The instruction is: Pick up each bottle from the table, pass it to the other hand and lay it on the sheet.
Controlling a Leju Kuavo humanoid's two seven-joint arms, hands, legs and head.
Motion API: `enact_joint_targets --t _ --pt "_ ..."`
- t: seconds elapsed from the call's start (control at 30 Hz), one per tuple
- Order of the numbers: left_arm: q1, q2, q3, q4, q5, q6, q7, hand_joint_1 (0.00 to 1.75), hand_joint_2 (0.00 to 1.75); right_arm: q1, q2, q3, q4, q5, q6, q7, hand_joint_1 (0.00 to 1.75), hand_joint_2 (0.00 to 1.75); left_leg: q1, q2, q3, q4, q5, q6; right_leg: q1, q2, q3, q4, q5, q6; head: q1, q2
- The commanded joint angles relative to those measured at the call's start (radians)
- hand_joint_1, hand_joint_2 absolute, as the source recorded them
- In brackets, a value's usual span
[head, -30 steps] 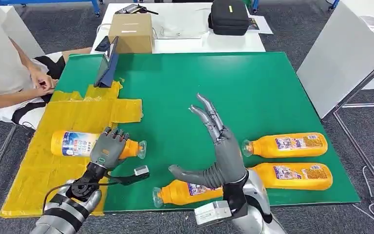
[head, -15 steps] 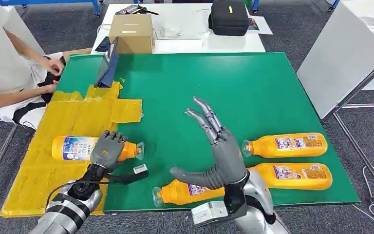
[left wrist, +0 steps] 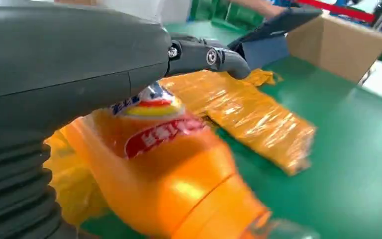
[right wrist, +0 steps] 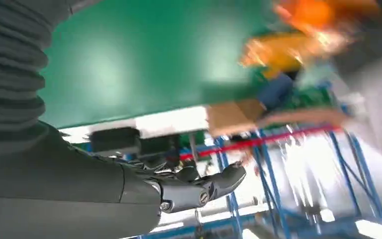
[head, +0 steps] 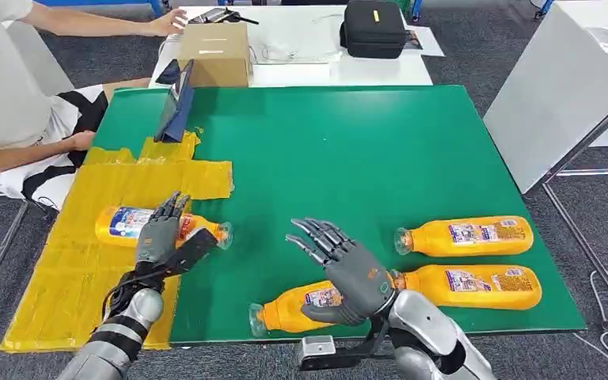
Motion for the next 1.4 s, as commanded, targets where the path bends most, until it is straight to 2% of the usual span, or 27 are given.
enact_joint_targets --t 0.03,0.13,0.37,0.43,0.53,0.63,0.8,1.07,1.1,1.17,1.2,1.23,1.27,1.3,1.37,1.4 --pt "0.062 -0.043 0.069 -0.188 0.115 -0.039 -0.048 0.00 1.75 -0.018 -0.172 0.046 0.139 0.049 0.065 0.057 0.00 1.75 0.001 0.000 0.005 -0.001 -0.002 0.001 0.001 -0.001 0.006 -0.003 -0.001 -0.002 0.000 0.000" --pt "0.107 -0.043 0.055 -0.306 0.193 -0.077 -0.078 0.00 1.75 -0.007 -0.210 0.052 0.146 0.057 0.081 0.074 0.00 1.75 0.000 0.001 0.004 -0.001 -0.002 0.001 0.001 0.000 0.004 -0.002 -0.001 -0.002 0.000 0.000" --pt "0.132 -0.042 0.036 -0.366 0.211 -0.092 -0.083 0.00 1.75 0.003 -0.217 0.052 0.137 0.067 0.086 0.091 0.00 1.75 0.001 0.002 0.004 -0.001 -0.002 0.001 0.002 0.001 0.004 -0.002 -0.001 -0.002 0.000 0.000" --pt "0.195 -0.051 0.015 -0.512 0.332 -0.151 -0.151 0.00 1.75 0.030 -0.210 0.031 0.142 0.089 0.090 0.130 0.00 1.75 0.001 0.002 0.004 -0.001 -0.002 0.001 0.002 0.000 0.004 -0.002 -0.001 -0.002 0.000 0.000" --pt "0.289 -0.053 -0.031 -0.726 0.438 -0.203 -0.169 0.00 1.75 0.074 -0.161 0.004 0.171 0.154 0.060 0.181 0.00 1.75 0.001 0.002 0.002 0.000 -0.002 0.001 0.002 0.000 0.002 -0.002 -0.001 -0.001 0.000 0.000" --pt "0.342 -0.037 -0.079 -0.832 0.479 -0.240 -0.183 0.00 1.75 0.096 -0.109 0.000 0.193 0.165 0.055 0.187 0.00 1.75 0.001 0.002 0.001 0.000 -0.002 0.000 0.002 0.001 0.001 -0.001 -0.001 -0.001 0.000 0.000" --pt "0.380 -0.028 -0.147 -0.922 0.521 -0.260 -0.230 0.00 1.75 0.087 -0.059 0.004 0.266 0.166 0.065 0.196 0.00 1.75 0.001 0.003 0.003 -0.001 -0.003 0.000 0.002 0.001 0.003 -0.002 -0.002 -0.002 0.000 0.000" --pt "0.376 -0.012 -0.213 -0.938 0.517 -0.253 -0.246 0.00 1.75 0.047 0.004 0.011 0.386 0.148 0.085 0.197 0.00 1.75 0.002 0.003 0.006 -0.003 -0.003 0.000 0.003 0.001 0.006 -0.004 -0.001 -0.003 0.000 0.000" --pt "0.373 -0.012 -0.223 -0.936 0.517 -0.252 -0.247 0.00 1.75 0.036 0.023 0.013 0.416 0.143 0.087 0.195 0.09 1.75 0.001 0.003 0.003 -0.002 -0.002 0.000 0.002 0.001 0.002 -0.002 -0.001 -0.002 0.000 0.000" --pt "0.367 -0.009 -0.237 -0.927 0.523 -0.255 -0.246 0.00 1.75 0.023 0.048 0.013 0.460 0.130 0.074 0.184 0.54 1.75 0.002 0.004 0.006 -0.003 -0.002 0.000 0.002 0.002 0.005 -0.004 -0.001 -0.002 0.000 0.000" --pt "0.365 -0.009 -0.241 -0.923 0.523 -0.254 -0.245 0.00 1.75 0.019 0.057 0.013 0.471 0.128 0.066 0.182 0.86 1.75 0.002 0.005 0.008 -0.004 -0.002 0.000 0.002 0.002 0.006 -0.004 0.000 -0.003 0.000 0.000" --pt "0.362 -0.010 -0.251 -0.914 0.522 -0.249 -0.246 0.00 1.75 0.008 0.078 0.013 0.494 0.131 0.053 0.184 1.24 1.75 0.001 0.004 0.006 -0.003 -0.002 0.000 0.002 0.002 0.004 -0.003 0.000 -0.002 0.000 0.000" --pt "0.359 -0.007 -0.260 -0.912 0.521 -0.242 -0.246 0.00 1.75 0.003 0.094 0.007 0.513 0.136 0.036 0.193 1.47 1.75 0.002 0.005 0.008 -0.003 -0.002 -0.001 0.003 0.003 0.005 -0.004 0.000 -0.003 0.000 0.000" --pt "0.358 -0.008 -0.268 -0.909 0.520 -0.239 -0.245 0.00 1.75 -0.006 0.105 0.010 0.528 0.145 0.035 0.200 1.48 1.75 0.002 0.007 0.009 -0.003 -0.002 -0.001 0.003 0.005 0.005 -0.004 0.001 -0.003 0.000 0.000" --pt "0.357 -0.005 -0.275 -0.906 0.517 -0.235 -0.236 0.00 1.75 -0.012 0.122 0.004 0.541 0.158 0.016 0.205 1.66 1.75 0.002 0.011 0.012 -0.005 -0.002 -0.002 0.004 0.010 0.006 -0.004 0.003 -0.005 0.000 0.000" --pt "0.357 -0.003 -0.275 -0.903 0.510 -0.235 -0.230 0.00 1.75 -0.009 0.127 0.000 0.534 0.160 0.004 0.204 1.69 1.75 0.003 0.014 0.013 -0.004 -0.003 -0.004 0.004 0.013 0.006 -0.004 0.004 -0.005 0.000 0.000"
